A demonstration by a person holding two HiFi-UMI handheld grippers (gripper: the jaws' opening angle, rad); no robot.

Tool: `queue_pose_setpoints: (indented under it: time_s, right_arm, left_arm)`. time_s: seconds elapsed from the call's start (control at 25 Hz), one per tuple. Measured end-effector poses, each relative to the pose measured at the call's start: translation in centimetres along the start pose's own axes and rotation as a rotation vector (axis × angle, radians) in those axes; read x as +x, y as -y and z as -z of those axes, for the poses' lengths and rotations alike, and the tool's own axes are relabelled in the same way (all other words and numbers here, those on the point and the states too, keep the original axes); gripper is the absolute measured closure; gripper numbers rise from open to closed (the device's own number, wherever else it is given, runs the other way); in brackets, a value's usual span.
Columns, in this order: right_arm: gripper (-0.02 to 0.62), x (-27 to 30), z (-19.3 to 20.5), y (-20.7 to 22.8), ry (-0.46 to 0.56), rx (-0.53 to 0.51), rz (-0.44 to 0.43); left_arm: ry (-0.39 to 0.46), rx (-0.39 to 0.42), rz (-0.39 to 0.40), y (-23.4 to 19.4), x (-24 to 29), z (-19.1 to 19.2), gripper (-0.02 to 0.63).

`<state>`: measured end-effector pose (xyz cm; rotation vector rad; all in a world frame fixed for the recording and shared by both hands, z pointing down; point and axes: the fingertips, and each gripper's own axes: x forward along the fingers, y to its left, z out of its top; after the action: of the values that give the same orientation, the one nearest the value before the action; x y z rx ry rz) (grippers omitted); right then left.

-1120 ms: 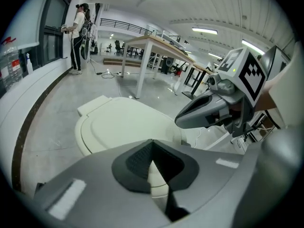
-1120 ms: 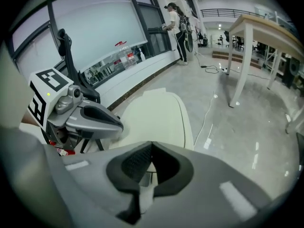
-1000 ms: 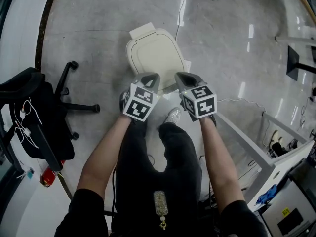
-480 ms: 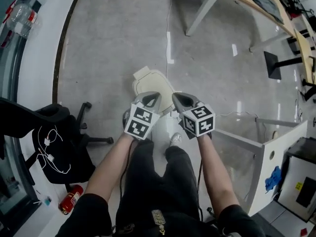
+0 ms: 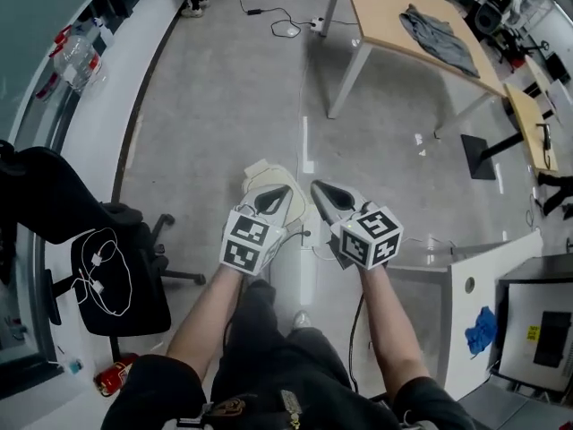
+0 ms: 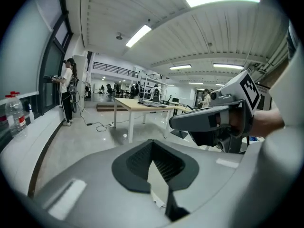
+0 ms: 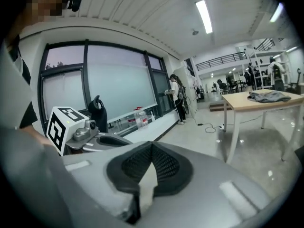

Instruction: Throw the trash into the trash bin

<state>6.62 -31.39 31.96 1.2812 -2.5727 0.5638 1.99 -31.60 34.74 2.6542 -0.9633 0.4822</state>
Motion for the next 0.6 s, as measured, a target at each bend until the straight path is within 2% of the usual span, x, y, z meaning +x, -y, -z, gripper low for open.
queue_pose_setpoints:
  time_s: [0.36,0.6]
  right_arm:
    - [0.594,-12.8,-5.1,-3.1,0.21,-0.056,-0.062]
    - [0.595,-20.0,-7.0,-6.6,0.284,-0.125,-0.104]
  left_arm:
    - [0.114,0.036,-0.083,10.8,-5.4,-6.1,0.6]
    - [0.178,0.07,-0.111,17.8,-9.7,-9.1,0.6]
